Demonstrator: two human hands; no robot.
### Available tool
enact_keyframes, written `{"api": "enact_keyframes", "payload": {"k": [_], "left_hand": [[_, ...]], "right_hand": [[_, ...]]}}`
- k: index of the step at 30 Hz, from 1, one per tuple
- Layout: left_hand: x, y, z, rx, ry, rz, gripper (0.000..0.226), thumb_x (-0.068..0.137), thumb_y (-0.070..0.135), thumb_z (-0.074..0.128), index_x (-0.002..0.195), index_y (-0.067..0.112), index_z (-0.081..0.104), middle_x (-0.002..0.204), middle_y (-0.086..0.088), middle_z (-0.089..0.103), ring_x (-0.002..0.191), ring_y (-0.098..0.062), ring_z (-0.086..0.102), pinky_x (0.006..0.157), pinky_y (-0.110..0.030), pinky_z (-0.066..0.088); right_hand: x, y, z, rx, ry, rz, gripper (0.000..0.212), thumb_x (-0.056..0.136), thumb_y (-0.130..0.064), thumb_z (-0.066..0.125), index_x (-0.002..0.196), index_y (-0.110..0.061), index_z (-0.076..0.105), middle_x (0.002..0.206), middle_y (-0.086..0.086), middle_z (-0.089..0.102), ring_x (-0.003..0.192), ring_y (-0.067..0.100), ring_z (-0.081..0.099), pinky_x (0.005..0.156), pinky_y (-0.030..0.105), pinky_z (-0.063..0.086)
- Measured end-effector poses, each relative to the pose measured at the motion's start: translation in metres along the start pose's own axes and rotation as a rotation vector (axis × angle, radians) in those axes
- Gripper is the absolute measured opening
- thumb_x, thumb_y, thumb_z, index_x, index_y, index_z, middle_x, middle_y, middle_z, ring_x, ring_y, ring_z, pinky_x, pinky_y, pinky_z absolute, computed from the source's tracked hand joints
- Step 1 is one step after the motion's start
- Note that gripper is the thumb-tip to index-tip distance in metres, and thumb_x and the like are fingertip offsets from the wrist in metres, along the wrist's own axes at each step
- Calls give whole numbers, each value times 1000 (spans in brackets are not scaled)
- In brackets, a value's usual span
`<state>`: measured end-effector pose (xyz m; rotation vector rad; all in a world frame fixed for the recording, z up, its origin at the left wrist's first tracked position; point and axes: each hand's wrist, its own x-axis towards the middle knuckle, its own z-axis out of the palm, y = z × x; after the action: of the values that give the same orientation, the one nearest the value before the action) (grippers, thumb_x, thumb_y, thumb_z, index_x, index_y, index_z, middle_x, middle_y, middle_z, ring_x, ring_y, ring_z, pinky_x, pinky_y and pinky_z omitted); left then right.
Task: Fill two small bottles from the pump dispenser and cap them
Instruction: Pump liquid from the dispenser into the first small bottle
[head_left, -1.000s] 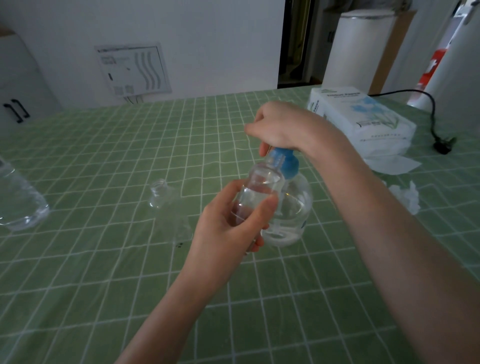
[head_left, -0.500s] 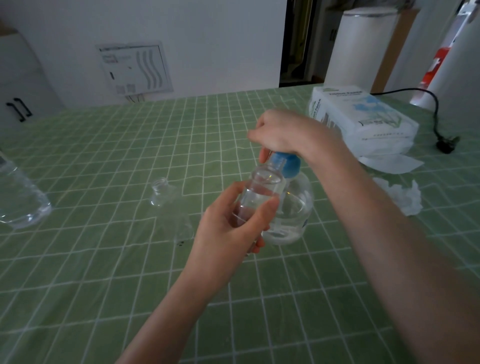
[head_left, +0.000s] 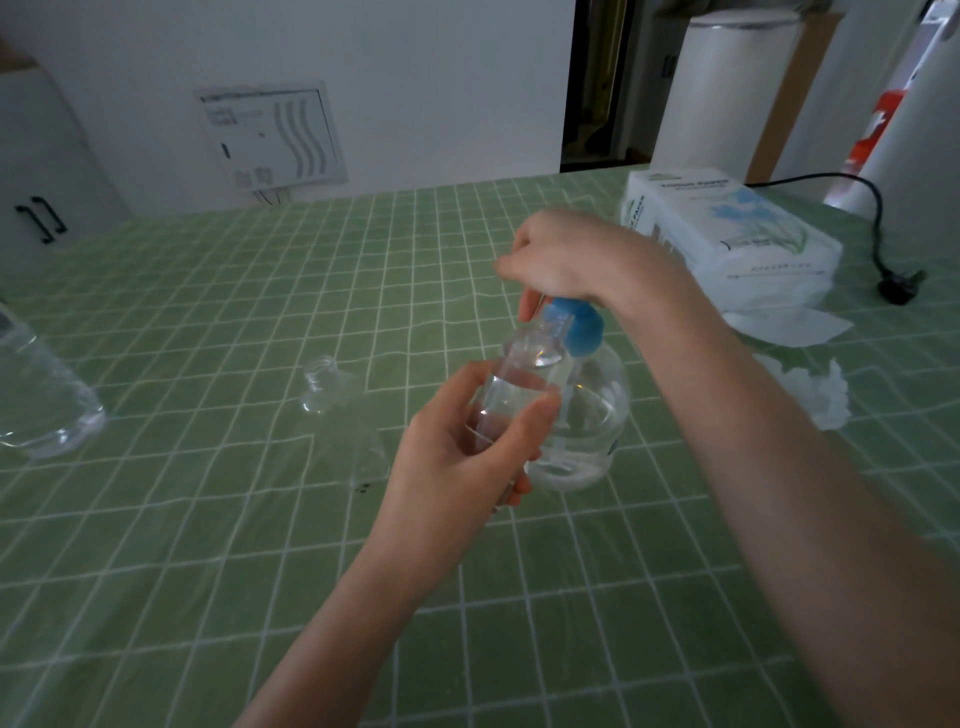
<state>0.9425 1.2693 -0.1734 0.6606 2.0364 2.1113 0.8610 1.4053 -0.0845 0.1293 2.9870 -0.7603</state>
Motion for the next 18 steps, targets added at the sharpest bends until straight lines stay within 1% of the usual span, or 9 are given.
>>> {"api": "enact_keyframes", "payload": {"k": [2,3,7,10,13,18], "left_hand": [[0,0,0,-5,3,-5,23,70,46,67,89,33,65,65,-12,63,48,-11,55,44,-14,42],[0,-1,0,-5,1,-5,24,70,45,66,90,32,65,64,-9,63,48,-11,56,44,-15,42],[0,0,1,5,6,-6,27,71,45,66,93,29,65,65,-10,63,49,-12,55,45,-16,43],[2,1,2,0,20,-3,17,76,40,69,89,30,65,61,-4,62,48,-12,55,44,-17,43],[3,1,2,-1,23,2,11,75,36,66,85,32,65,59,-2,62,48,-13,56,44,-18,44],[3,1,1,6,17,6,12,76,36,65,87,32,65,61,-1,63,48,-13,56,45,-18,45]], "right_hand": [[0,1,3,-3,-6,11,31,96,-23,43,116,-6,58,103,11,69,93,24,63,74,31,42],[0,1,4,-3,-6,15,31,96,-22,42,118,-6,57,103,11,68,94,24,63,74,32,42],[-2,1,3,10,5,12,31,97,-21,41,119,-6,57,104,10,69,97,25,64,68,31,39],[-3,-1,-3,15,28,-7,32,96,-22,42,115,-4,60,100,12,71,96,26,65,64,29,41],[-1,-3,-6,20,41,-11,31,95,-22,43,113,-4,62,96,11,72,86,24,65,60,25,40],[-1,-3,-5,20,23,-17,32,97,-26,43,118,-7,58,97,9,70,89,22,64,59,23,38]]}}
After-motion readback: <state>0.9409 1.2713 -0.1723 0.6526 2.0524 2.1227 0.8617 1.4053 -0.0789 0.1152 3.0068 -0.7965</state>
